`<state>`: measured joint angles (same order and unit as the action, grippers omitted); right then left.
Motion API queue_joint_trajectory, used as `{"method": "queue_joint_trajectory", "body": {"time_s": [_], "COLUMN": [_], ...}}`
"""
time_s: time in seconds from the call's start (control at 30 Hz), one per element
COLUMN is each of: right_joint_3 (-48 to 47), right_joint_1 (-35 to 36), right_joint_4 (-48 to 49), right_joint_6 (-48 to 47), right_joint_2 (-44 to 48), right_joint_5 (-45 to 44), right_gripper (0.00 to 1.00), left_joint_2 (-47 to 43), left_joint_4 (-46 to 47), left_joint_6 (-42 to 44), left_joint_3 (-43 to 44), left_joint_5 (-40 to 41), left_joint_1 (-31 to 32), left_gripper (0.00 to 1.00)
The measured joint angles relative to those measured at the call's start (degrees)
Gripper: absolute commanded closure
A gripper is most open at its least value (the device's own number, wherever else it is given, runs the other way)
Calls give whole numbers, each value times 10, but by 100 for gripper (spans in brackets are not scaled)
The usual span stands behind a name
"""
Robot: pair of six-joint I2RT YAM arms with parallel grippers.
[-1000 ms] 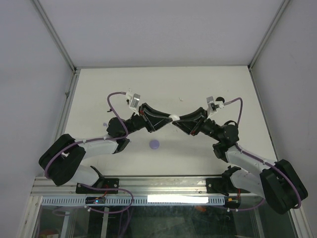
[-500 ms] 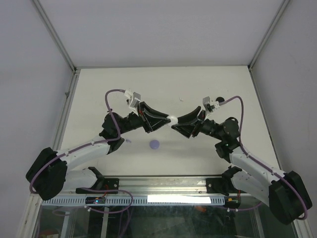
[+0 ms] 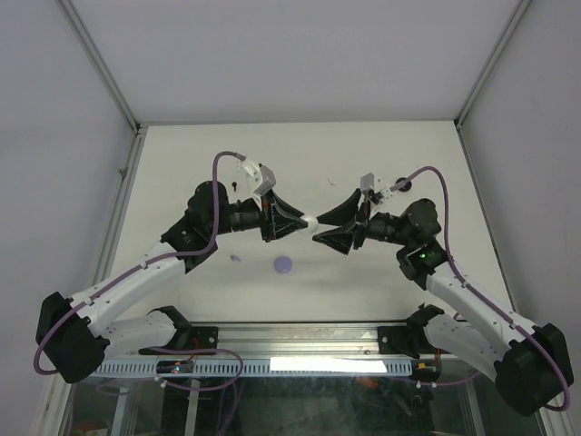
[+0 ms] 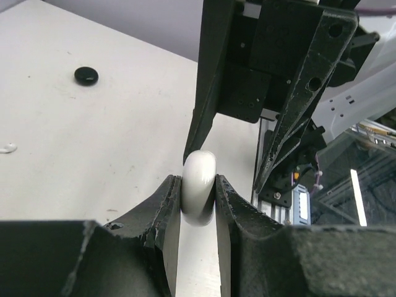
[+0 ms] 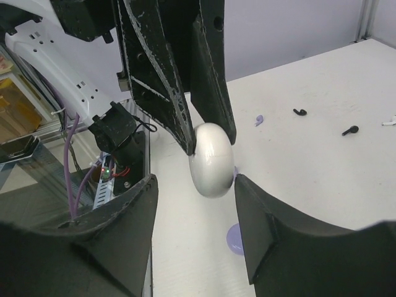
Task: Insert the wireless bluetooth earbuds into the charging case
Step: Pick up the charging case at the center of the board.
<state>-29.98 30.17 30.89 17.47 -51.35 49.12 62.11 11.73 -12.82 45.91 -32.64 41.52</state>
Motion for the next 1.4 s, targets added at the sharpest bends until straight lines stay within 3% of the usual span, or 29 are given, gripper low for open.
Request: {"method": "queue_joint_trajectory", "body": {"time_s": [0.3, 0.73, 1.4], "right_joint_3": [-33, -51, -55], "right_joint_1": [0, 5, 13], "right_joint_4": [-26, -35, -42], "right_joint_6": [-22, -27, -42], "right_joint_2": [-42, -75, -90], "right_joint_5": [47, 99, 123], "right_gripper": [46, 54, 61], "left_joint_2": [6, 43, 47], "left_joint_4": [-139, -233, -273], "left_joint_6": [80, 145, 180], "left_joint_3": [67, 127, 146], "left_joint_5": [-25, -39, -36], "left_joint_1": [1, 18, 32], "left_gripper": [100, 100, 100]}}
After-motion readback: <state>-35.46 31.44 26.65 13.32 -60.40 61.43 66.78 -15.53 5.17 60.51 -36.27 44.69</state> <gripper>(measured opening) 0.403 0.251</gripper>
